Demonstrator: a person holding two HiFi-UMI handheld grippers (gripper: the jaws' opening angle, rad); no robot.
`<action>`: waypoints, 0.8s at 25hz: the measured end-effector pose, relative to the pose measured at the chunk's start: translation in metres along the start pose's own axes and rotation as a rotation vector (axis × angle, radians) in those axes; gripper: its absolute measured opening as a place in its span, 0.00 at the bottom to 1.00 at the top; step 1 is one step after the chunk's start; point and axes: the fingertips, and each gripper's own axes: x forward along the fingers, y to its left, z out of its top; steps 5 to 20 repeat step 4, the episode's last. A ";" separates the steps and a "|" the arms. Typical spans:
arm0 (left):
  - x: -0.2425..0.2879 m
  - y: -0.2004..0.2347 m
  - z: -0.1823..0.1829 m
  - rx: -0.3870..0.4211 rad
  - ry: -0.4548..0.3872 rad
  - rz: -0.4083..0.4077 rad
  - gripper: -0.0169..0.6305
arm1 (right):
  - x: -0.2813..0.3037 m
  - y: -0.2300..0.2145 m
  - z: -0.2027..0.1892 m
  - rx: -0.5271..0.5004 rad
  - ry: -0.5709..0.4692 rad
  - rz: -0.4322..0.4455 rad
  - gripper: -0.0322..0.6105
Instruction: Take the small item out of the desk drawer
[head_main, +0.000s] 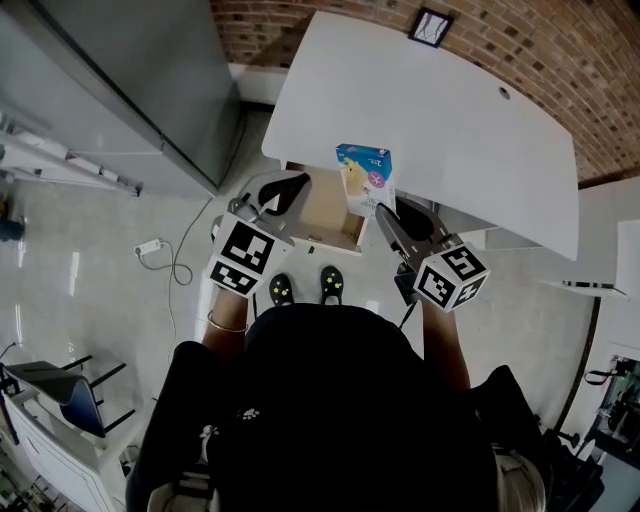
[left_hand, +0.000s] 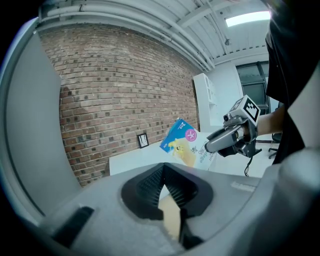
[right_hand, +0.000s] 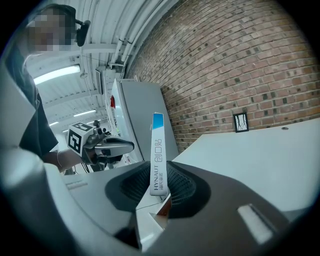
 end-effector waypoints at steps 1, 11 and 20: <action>0.000 0.000 0.000 0.000 0.000 0.001 0.02 | -0.001 0.000 0.000 0.001 -0.001 0.000 0.22; 0.001 -0.001 0.000 -0.003 0.000 0.003 0.02 | -0.002 -0.002 0.000 0.004 -0.003 0.001 0.22; 0.001 -0.001 0.000 -0.003 0.000 0.003 0.02 | -0.002 -0.002 0.000 0.004 -0.003 0.001 0.22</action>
